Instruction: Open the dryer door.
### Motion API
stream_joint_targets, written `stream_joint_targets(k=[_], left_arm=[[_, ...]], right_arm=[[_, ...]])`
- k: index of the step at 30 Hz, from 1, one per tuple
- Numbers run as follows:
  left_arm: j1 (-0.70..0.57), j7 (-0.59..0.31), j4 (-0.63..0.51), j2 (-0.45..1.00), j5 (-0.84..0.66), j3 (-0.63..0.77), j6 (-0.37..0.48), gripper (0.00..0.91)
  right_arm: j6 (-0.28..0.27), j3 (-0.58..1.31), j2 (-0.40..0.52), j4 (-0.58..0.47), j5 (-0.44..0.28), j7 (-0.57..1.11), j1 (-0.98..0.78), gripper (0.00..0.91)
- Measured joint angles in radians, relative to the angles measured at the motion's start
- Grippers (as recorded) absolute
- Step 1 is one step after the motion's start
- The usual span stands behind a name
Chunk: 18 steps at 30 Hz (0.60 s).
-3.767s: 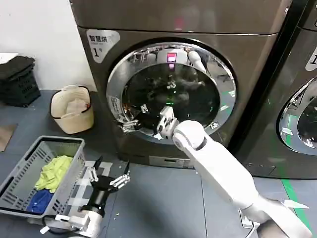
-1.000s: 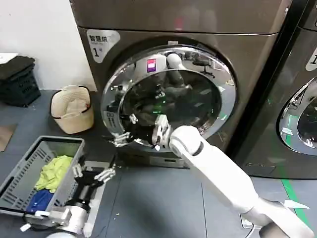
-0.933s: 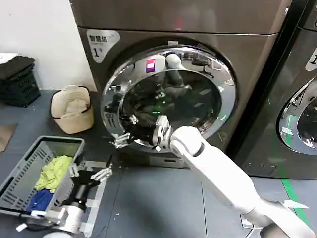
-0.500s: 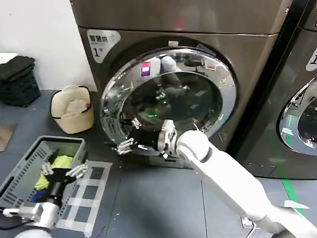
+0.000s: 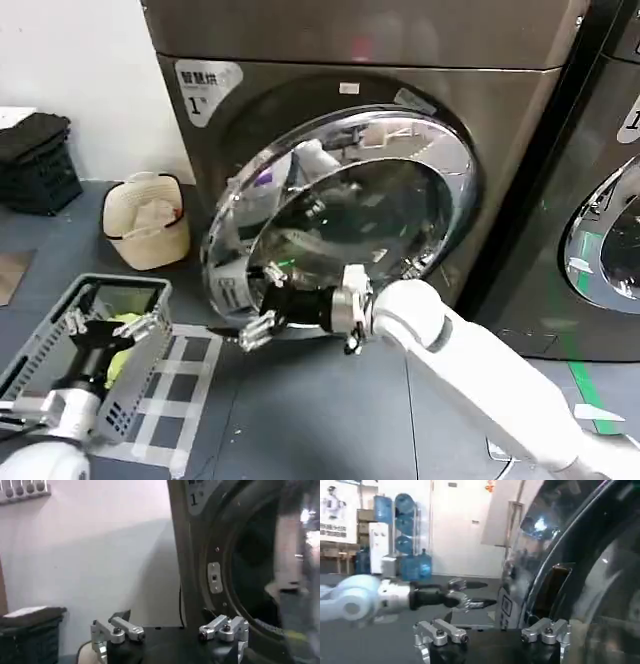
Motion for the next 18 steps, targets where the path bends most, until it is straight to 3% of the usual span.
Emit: stream_joint_targets(k=[18], left_arm=[[-0.138, 0.057, 0.093, 0.155, -0.052, 0.092, -0.018, 0.907]], right_arm=[[0.044, 0.038, -0.084, 0.079, 0.001, -0.089, -0.074, 0.907]])
